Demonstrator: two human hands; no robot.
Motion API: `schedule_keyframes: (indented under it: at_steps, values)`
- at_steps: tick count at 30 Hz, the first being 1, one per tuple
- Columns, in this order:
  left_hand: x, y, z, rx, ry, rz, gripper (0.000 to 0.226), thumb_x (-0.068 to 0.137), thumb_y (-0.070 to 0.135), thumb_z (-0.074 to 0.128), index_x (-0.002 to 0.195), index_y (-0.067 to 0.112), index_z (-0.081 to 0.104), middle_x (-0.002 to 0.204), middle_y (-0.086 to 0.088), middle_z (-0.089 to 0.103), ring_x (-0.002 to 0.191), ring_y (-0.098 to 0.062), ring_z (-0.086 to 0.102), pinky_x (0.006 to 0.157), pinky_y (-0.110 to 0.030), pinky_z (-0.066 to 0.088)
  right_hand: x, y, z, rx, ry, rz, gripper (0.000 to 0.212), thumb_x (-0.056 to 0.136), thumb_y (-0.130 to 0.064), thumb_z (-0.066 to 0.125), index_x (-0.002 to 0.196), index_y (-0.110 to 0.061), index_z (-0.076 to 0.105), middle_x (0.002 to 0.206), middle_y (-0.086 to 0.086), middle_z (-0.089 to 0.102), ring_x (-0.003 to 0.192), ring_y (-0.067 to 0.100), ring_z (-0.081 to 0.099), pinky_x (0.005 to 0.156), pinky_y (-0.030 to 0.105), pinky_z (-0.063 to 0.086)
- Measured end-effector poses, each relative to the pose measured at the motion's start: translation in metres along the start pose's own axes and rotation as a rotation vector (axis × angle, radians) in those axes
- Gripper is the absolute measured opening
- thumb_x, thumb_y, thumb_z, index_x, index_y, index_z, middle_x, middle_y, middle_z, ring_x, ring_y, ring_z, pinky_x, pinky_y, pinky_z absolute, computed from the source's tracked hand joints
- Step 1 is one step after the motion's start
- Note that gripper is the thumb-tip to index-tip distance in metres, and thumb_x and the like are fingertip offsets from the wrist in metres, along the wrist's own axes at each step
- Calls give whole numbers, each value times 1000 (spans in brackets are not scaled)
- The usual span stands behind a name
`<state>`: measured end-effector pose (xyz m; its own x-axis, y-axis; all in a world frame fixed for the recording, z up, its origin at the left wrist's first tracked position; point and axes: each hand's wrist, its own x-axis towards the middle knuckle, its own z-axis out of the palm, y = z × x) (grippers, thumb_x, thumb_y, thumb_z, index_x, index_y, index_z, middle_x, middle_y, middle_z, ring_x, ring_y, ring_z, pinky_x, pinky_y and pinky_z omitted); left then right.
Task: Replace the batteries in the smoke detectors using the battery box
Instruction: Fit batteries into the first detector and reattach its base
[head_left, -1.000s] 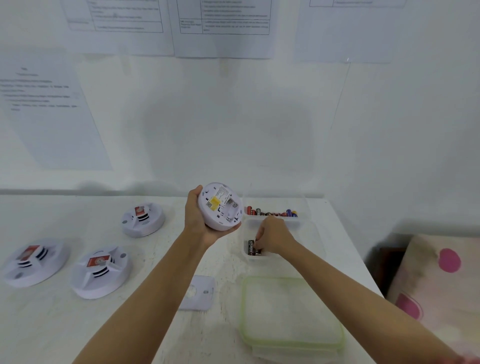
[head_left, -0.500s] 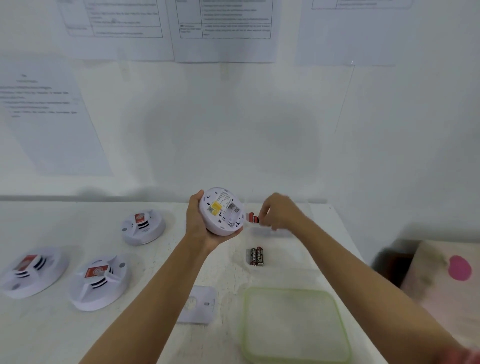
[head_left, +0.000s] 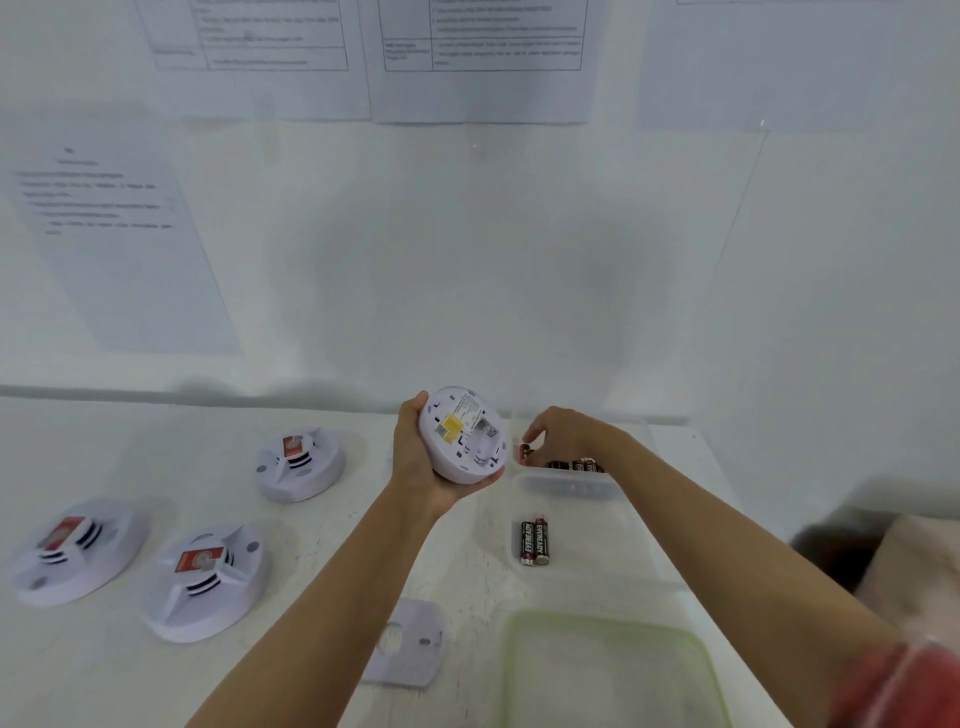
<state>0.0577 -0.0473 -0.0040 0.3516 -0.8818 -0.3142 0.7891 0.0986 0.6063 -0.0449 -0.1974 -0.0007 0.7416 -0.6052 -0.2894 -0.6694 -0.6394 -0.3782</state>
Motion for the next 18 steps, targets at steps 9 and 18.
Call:
schedule_keyframes:
  at_steps: [9, 18]
  values:
    - [1, -3, 4, -18, 2, -12, 47, 88, 53, 36, 98, 16, 62, 101, -12, 62, 93, -31, 56, 76, -44, 45, -4, 2, -1, 215, 7, -51, 15, 72, -10, 74, 80, -15, 62, 73, -8, 55, 64, 8, 51, 64, 23, 42]
    - [-3, -2, 3, -34, -25, 5, 49, 88, 54, 36, 102, 15, 62, 104, -14, 63, 98, -33, 55, 78, -46, 45, -14, 5, 5, 485, 90, -17, 18, 70, 3, 72, 82, -10, 66, 72, 15, 64, 51, 14, 55, 56, 22, 46]
